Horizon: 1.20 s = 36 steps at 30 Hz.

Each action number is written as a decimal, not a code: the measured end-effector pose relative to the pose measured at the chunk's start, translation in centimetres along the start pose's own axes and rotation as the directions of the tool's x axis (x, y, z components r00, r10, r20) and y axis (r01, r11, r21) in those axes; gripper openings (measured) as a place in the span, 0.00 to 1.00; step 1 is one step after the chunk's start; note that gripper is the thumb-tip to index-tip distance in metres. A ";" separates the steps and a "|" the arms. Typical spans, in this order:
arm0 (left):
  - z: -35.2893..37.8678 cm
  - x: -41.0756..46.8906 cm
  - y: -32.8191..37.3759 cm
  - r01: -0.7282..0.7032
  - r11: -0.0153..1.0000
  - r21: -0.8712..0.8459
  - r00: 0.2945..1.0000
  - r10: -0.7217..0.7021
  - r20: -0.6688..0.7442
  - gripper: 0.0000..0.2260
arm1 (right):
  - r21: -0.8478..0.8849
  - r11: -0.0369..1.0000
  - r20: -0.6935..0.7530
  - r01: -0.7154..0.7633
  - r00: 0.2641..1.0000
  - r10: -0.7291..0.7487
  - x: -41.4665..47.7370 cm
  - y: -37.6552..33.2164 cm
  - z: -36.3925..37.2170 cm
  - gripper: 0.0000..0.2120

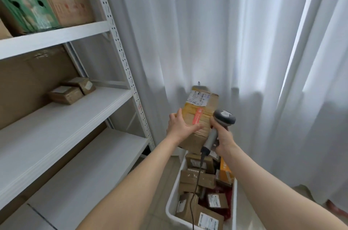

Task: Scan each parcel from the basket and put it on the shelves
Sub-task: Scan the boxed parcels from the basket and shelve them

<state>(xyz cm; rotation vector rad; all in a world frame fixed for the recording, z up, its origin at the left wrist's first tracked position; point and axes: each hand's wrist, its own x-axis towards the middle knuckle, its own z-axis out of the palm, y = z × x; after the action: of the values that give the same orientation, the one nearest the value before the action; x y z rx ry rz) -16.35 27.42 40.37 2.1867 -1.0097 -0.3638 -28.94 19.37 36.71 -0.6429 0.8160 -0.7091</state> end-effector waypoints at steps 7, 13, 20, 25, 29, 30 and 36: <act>-3.2 -1.1 -0.6 0.168 0.772 -0.613 0.976 -0.218 -0.007 0.08 | 0.023 0.997 0.025 -0.070 0.997 0.070 -1.9 1.4 -0.2 0.26; -5.8 -1.7 -3.5 0.377 0.675 -0.634 0.913 -0.384 0.135 0.43 | 0.023 0.992 0.091 -0.122 0.989 0.120 -2.4 2.4 1.2 0.17; -8.8 -2.2 -6.5 0.565 0.634 -0.527 0.824 -0.411 0.389 0.45 | -0.089 0.994 0.140 -0.060 0.987 0.072 -2.7 3.4 3.9 0.16; -10.4 -2.2 -7.4 0.587 0.659 -0.470 0.796 -0.362 0.485 0.47 | -0.191 0.980 0.207 0.062 0.978 -0.022 -2.6 3.8 5.1 0.18; -10.3 -2.1 -8.4 0.570 0.619 -0.541 0.812 -0.324 0.485 0.51 | -0.206 0.973 0.250 0.107 0.967 -0.053 -2.6 3.6 6.0 0.18; -10.2 -2.1 -8.5 0.562 0.606 -0.563 0.818 -0.307 0.486 0.51 | -0.194 0.975 0.254 0.107 0.966 -0.055 -2.7 3.5 6.1 0.19; -9.7 -1.3 -9.3 0.566 0.432 -0.702 0.820 -0.210 0.532 0.42 | -0.138 0.990 0.148 0.011 0.989 0.010 -2.2 3.2 6.6 0.17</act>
<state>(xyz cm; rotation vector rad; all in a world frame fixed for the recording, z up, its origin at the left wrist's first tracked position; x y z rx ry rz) -7.14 37.24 40.89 1.3897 -0.2806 -1.2604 -23.67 24.54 38.76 -0.8114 0.7317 -0.6008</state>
